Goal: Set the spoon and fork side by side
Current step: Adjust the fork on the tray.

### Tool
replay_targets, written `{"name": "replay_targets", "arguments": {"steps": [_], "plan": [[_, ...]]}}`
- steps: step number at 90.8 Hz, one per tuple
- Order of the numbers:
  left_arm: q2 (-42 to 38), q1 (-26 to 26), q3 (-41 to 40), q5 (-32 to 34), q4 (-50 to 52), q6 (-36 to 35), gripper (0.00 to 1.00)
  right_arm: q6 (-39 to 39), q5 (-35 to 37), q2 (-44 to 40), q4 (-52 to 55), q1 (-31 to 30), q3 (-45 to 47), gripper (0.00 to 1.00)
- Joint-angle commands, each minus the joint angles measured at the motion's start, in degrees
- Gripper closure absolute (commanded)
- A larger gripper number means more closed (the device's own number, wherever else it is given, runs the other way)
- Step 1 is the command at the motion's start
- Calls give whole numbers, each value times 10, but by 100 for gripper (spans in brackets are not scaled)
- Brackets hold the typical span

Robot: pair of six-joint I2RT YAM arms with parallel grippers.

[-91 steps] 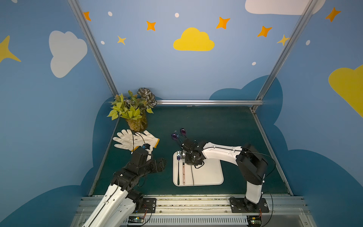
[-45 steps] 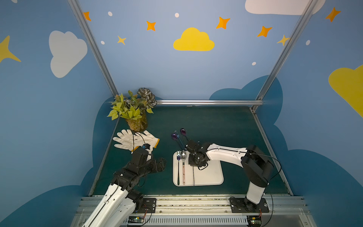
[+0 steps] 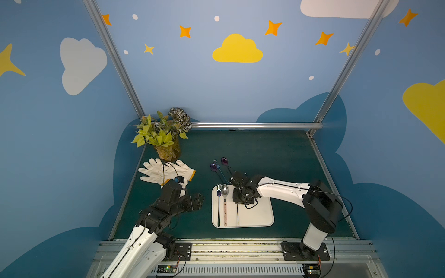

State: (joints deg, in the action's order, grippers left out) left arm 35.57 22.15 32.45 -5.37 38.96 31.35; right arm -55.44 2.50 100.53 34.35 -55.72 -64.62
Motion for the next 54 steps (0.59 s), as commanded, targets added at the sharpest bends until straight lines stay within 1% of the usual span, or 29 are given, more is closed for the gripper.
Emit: {"name": "replay_targets", "arguments": {"steps": [1, 26, 31, 43, 54], "plan": [[-2, 2, -5, 1, -4, -2, 0, 2, 7, -15, 12, 3, 10, 78], [-2, 2, -5, -3, -4, -2, 0, 7, 9, -19, 17, 2, 11, 80], [-3, 2, -5, -3, -3, -2, 0, 14, 8, -25, 20, -3, 6, 78], [-3, 2, -3, -2, -3, -2, 0, 18, 20, -43, 34, -24, -10, 70], [-3, 2, -3, -2, -2, -2, 0, 3, 18, -42, 32, -29, -10, 69]]}}
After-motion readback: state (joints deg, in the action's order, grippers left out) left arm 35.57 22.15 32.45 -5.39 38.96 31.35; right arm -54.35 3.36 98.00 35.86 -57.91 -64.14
